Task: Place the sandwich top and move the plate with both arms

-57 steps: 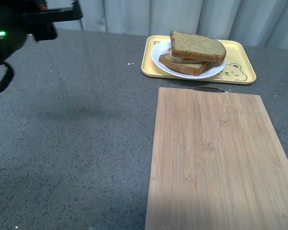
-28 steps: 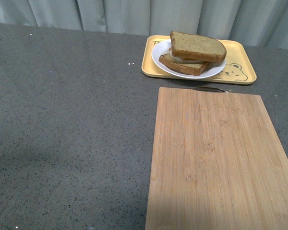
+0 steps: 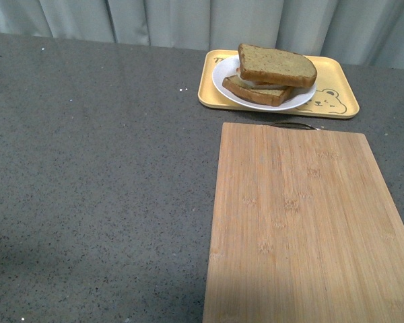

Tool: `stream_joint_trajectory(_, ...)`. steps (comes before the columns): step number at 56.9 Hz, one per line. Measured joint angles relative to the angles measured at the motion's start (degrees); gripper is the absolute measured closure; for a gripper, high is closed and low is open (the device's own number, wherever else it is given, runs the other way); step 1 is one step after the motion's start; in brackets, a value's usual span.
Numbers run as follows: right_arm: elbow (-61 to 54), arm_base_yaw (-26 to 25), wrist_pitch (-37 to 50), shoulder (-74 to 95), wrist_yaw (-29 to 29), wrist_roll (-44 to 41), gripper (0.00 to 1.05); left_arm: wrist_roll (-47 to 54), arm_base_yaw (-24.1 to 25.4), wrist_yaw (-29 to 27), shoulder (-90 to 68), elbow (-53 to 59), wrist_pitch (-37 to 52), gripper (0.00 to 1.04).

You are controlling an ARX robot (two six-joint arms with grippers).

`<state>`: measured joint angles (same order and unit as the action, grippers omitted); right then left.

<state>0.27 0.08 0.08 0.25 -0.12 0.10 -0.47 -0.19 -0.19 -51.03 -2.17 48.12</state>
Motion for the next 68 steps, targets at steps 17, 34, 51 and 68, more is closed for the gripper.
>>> stream_joint_trajectory(17,0.0,0.0,0.0,0.0,0.0,0.0,0.09,0.0,0.0,0.2,14.5,1.1,-12.5,1.01)
stream_joint_trajectory(34,0.0,0.0,0.0,0.0,0.0,0.0,0.09,0.0,0.0,0.2,25.8,1.1,-22.9,1.01)
stream_joint_trajectory(51,0.0,0.0,0.0,0.0,0.0,0.0,0.09,0.0,0.0,0.2,32.8,1.1,-29.7,1.01)
stream_joint_trajectory(68,0.0,0.0,0.0,0.0,0.0,0.0,0.09,0.0,0.0,0.2,38.4,1.1,-35.3,1.01)
